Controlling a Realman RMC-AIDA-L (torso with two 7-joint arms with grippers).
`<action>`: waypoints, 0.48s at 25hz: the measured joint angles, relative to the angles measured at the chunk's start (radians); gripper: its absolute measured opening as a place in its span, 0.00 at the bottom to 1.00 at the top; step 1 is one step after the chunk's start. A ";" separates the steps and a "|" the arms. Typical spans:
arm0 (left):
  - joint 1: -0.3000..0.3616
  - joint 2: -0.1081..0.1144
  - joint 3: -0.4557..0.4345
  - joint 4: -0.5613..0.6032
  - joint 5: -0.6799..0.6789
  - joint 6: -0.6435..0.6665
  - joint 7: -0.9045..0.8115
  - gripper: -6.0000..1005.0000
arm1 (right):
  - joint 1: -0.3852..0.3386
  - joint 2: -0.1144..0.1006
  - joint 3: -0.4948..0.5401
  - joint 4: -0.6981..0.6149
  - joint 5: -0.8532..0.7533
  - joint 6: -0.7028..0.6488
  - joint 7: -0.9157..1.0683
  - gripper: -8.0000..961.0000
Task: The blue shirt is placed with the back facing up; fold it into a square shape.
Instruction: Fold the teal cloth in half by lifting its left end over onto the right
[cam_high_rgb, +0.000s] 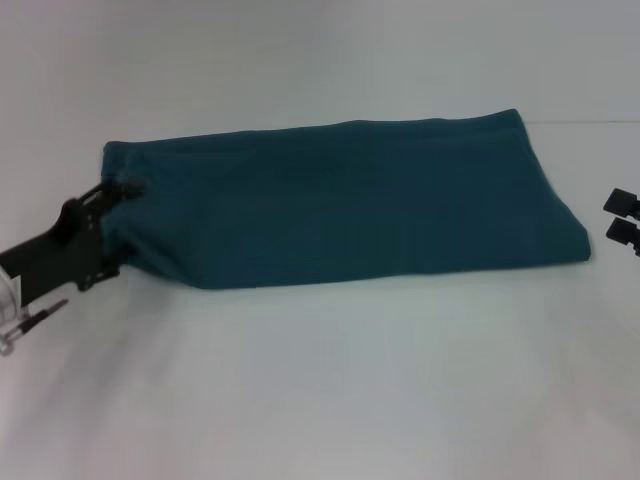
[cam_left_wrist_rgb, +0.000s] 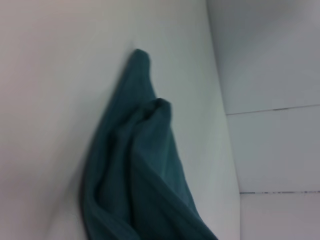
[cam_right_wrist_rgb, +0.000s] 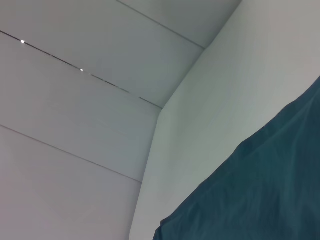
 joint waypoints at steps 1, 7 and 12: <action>0.006 0.000 0.002 -0.006 0.009 -0.007 -0.010 0.81 | -0.001 0.000 0.000 0.000 0.000 0.001 0.000 0.72; 0.024 -0.004 0.003 -0.026 0.072 -0.045 -0.044 0.81 | -0.003 0.000 0.000 0.000 0.000 0.002 -0.001 0.72; 0.013 -0.003 0.005 -0.027 0.095 -0.073 -0.059 0.81 | -0.004 0.000 0.000 0.000 -0.001 0.002 -0.001 0.72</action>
